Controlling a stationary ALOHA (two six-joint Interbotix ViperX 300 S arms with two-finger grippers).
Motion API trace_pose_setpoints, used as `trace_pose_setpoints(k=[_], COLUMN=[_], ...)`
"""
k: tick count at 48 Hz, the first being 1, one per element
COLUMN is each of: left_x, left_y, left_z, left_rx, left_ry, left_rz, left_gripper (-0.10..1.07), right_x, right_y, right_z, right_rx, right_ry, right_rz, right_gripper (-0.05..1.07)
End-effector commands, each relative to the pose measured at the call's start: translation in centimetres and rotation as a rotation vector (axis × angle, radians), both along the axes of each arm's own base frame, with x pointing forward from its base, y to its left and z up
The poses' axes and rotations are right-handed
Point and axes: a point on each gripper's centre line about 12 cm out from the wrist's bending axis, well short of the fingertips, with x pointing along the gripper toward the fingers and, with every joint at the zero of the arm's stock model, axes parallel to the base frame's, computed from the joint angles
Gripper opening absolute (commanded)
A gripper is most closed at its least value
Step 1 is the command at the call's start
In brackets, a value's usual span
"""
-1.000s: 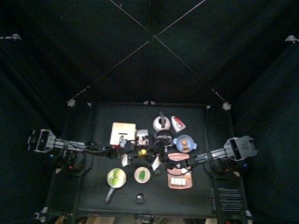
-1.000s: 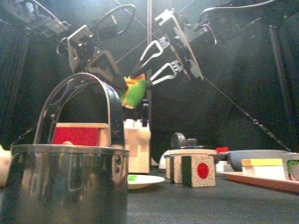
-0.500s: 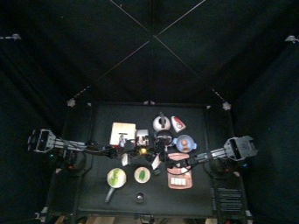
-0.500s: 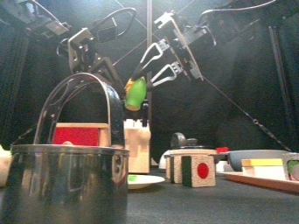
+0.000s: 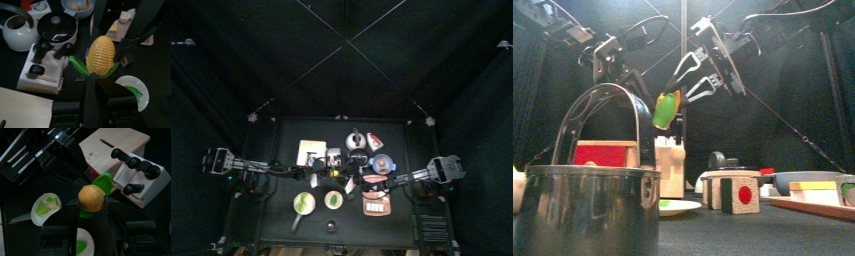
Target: Remove corn husk
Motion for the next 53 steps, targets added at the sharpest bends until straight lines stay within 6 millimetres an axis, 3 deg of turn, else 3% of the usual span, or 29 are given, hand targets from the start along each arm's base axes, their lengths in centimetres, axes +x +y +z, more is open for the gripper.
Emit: trace_pose_setpoints(k=[1,15,27,34,42,53], left_x=[0.0,-0.1,-0.5,-0.9,-1.3,-0.9], left_y=[0.9,0.9,-0.3,-1.2,-1.5,-1.9], left_z=[0.7,0.6,1.3,2.2,1.6,1.0], left_rx=[0.009,0.008,-0.02,-0.123,-0.223,-0.338], left_ry=[-0.013,-0.011,-0.052,-0.113,-0.119,-0.125], left_rz=[0.038,0.038,-0.022,-0.055,-0.025,0.004], left_gripper=[0.58,0.58,0.63,0.72,0.83,0.86], right_x=[-0.1,-0.3,-0.6,-0.6,-0.6,-0.5], right_y=[1.2,2.1,2.0,2.0,1.9,1.8], right_z=[1.1,0.9,0.5,0.4,0.4,0.5], right_rx=[0.005,0.004,0.003,0.004,0.003,0.002], right_ry=[-0.027,-0.021,-0.009,-0.007,-0.007,-0.01], right_rz=[0.037,0.056,0.053,0.052,0.05,0.048], right_gripper=[0.6,0.6,0.59,0.6,0.59,0.6])
